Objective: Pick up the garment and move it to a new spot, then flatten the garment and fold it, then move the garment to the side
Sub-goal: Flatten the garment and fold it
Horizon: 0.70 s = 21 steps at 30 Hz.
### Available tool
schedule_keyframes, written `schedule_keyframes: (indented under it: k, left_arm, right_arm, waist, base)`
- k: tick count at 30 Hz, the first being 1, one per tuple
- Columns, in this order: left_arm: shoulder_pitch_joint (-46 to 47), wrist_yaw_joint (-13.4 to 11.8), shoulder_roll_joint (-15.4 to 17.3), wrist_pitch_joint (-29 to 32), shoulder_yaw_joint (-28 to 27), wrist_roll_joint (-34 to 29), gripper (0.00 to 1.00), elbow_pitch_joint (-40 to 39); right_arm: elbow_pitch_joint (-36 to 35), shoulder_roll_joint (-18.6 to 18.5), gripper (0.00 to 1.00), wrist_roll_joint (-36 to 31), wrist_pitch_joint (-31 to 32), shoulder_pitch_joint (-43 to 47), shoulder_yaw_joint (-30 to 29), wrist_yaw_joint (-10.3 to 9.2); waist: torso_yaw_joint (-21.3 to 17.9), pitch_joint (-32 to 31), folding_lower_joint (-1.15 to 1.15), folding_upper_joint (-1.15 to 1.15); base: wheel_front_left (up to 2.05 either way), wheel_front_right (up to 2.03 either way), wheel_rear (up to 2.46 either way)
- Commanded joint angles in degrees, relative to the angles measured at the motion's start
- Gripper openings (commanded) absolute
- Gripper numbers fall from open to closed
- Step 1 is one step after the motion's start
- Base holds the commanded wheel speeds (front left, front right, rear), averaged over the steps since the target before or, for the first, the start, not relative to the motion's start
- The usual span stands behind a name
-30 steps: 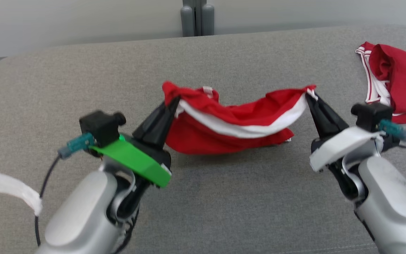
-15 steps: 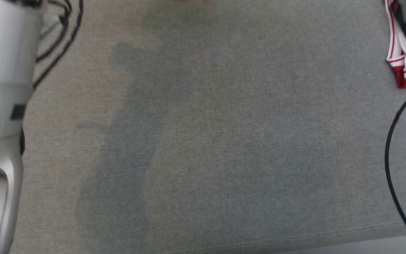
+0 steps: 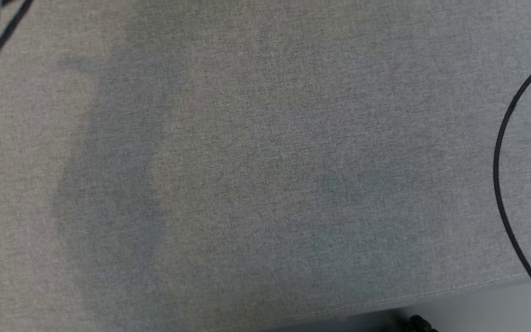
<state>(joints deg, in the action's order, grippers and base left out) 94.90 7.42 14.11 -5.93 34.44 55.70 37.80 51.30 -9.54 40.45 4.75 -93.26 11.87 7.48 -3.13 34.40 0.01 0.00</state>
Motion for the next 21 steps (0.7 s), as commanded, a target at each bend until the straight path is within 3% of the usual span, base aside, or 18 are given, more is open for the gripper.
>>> schedule_keyframes:
  k: [1, 7, 12, 21]
  left_arm:
    - [-3.4, 0.1, 1.0, -1.2, 0.9, 1.1, 0.00, 0.1]
    - [-18.5, 0.1, 5.0, -6.5, 7.6, 3.9, 0.00, -4.4]
    - [-34.0, 0.1, 7.1, -9.0, 8.9, 3.9, 0.00, -9.0]
    - [-62.3, -3.9, 8.0, -9.3, 6.8, -5.5, 0.00, -21.3]
  right_arm:
    - [0.3, -0.1, 0.00, 1.1, -0.7, 2.9, 0.7, 0.01]
    - [-3.4, -2.4, 0.00, 6.7, -2.3, 16.8, 5.6, 0.01]
    - [-10.3, -5.3, 0.00, 12.4, -3.3, 31.9, 9.4, 0.01]
    - [-23.1, -11.2, 0.00, 17.5, -6.4, 58.2, 13.4, 0.01]
  waist:
    - [-0.2, 0.5, -0.01, 0.00]
    - [-0.3, -3.1, -0.01, 0.00]
    - [-0.2, -8.4, -0.01, 0.00]
    - [0.7, -16.8, -0.01, 0.00]
  base:
    - [0.00, 0.00, 0.00]
    - [0.00, 0.00, 0.00]
    - [0.00, 0.00, 0.00]
    - [0.00, 0.00, 0.00]
